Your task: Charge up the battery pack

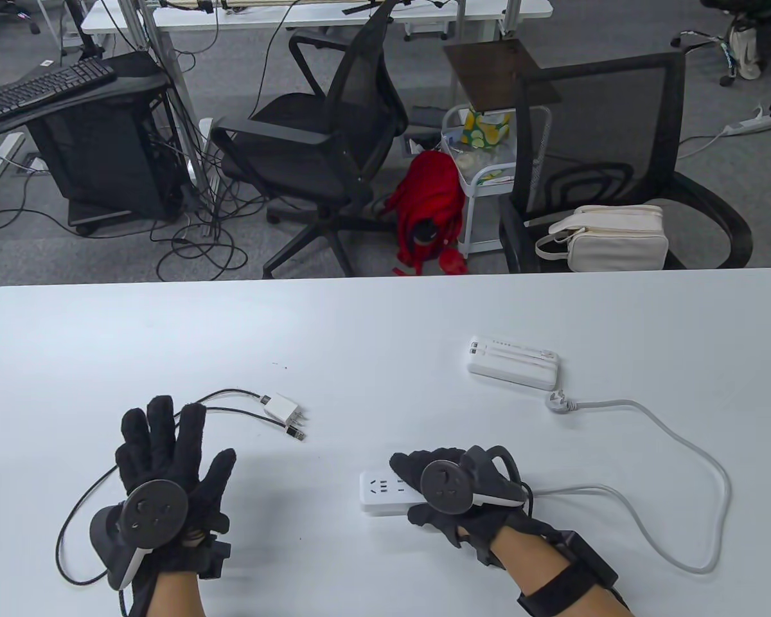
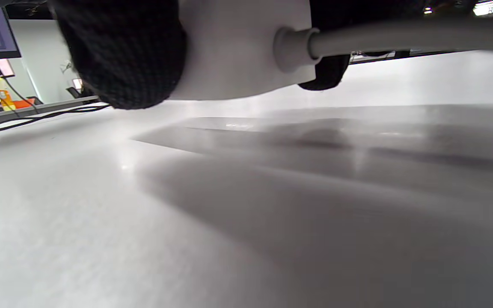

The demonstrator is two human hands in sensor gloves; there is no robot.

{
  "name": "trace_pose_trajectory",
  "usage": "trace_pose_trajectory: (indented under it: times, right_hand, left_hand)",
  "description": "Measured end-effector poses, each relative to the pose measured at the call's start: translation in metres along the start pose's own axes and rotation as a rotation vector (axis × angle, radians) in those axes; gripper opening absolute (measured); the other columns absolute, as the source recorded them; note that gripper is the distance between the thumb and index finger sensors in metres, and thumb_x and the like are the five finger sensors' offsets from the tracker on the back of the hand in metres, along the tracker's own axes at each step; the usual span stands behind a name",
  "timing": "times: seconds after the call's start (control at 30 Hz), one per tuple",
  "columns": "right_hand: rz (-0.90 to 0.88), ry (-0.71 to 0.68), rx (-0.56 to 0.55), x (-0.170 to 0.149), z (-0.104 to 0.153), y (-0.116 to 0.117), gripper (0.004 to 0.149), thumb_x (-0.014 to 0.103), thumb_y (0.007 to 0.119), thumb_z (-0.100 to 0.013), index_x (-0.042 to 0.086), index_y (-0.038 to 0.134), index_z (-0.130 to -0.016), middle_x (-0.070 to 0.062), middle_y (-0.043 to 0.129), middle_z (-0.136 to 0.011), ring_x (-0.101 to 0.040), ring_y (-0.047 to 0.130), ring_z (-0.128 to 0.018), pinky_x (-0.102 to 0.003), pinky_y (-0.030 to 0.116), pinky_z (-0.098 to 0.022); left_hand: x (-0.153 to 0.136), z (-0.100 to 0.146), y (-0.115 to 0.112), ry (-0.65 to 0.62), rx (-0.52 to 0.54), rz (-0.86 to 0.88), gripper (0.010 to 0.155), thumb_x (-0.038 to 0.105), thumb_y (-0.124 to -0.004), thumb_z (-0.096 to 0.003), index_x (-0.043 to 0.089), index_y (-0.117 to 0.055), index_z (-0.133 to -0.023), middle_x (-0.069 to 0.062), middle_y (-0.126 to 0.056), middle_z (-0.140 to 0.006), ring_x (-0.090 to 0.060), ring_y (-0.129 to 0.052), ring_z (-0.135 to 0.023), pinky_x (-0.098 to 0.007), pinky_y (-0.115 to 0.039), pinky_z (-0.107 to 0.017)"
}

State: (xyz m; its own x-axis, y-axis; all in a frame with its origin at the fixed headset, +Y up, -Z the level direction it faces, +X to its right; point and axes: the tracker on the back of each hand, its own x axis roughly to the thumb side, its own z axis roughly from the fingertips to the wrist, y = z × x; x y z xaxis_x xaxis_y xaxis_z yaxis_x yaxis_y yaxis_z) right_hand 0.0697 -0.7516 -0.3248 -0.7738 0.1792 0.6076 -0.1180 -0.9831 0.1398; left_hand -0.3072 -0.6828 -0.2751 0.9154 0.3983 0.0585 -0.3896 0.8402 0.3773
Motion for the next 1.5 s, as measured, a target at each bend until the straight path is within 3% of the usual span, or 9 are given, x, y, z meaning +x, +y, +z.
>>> trace_pose_trajectory:
  times: [0.37, 0.87, 1.0, 1.27, 1.5]
  right_hand:
    - [-0.014, 0.034, 0.048, 0.002, -0.003, 0.012, 0.078, 0.047, 0.089, -0.043, 0.026, 0.05, -0.107, -0.007, 0.066, -0.104, -0.033, 0.079, -0.09, -0.06, 0.059, -0.071]
    - [-0.029, 0.132, 0.076, 0.003, -0.003, 0.014, 0.078, 0.047, 0.091, -0.041, 0.032, 0.052, -0.107, -0.001, 0.066, -0.105, -0.028, 0.073, -0.094, -0.057, 0.059, -0.072]
    - [-0.041, 0.129, 0.085, 0.002, -0.003, 0.014, 0.078, 0.047, 0.091, -0.042, 0.032, 0.051, -0.107, -0.001, 0.065, -0.105, -0.028, 0.071, -0.094, -0.056, 0.059, -0.072]
    - [-0.086, 0.119, 0.1, -0.002, -0.004, 0.014, 0.078, 0.046, 0.091, -0.042, 0.033, 0.051, -0.107, -0.001, 0.063, -0.105, -0.028, 0.069, -0.094, -0.054, 0.06, -0.072]
    - [-0.091, 0.118, 0.104, -0.003, -0.004, 0.013, 0.078, 0.046, 0.091, -0.042, 0.033, 0.051, -0.107, -0.001, 0.063, -0.106, -0.028, 0.068, -0.094, -0.054, 0.059, -0.072]
  left_hand:
    - [0.002, 0.0, -0.002, -0.008, -0.01, 0.009, 0.076, 0.06, -0.068, -0.0534, 0.033, -0.037, -0.118, -0.003, -0.01, -0.125, -0.042, 0.0, -0.114, -0.068, -0.015, -0.077]
    - [0.03, -0.014, -0.021, -0.083, -0.12, 0.087, 0.076, 0.059, -0.069, -0.0536, 0.034, -0.038, -0.118, -0.003, -0.017, -0.127, -0.043, -0.006, -0.117, -0.07, -0.017, -0.078]
    - [0.037, -0.025, -0.032, -0.061, -0.174, 0.096, 0.075, 0.058, -0.07, -0.054, 0.034, -0.04, -0.118, -0.008, -0.034, -0.128, -0.047, -0.029, -0.12, -0.074, -0.027, -0.078]
    - [0.026, -0.086, -0.076, -0.021, -0.354, -0.167, 0.067, 0.045, -0.076, -0.054, 0.033, -0.049, -0.114, -0.006, -0.049, -0.124, -0.045, -0.042, -0.118, -0.073, -0.033, -0.078]
    - [0.026, -0.119, -0.115, -0.015, -0.475, -0.312, 0.065, 0.034, -0.082, -0.0526, 0.035, -0.053, -0.112, -0.004, -0.054, -0.122, -0.043, -0.048, -0.118, -0.072, -0.034, -0.08]
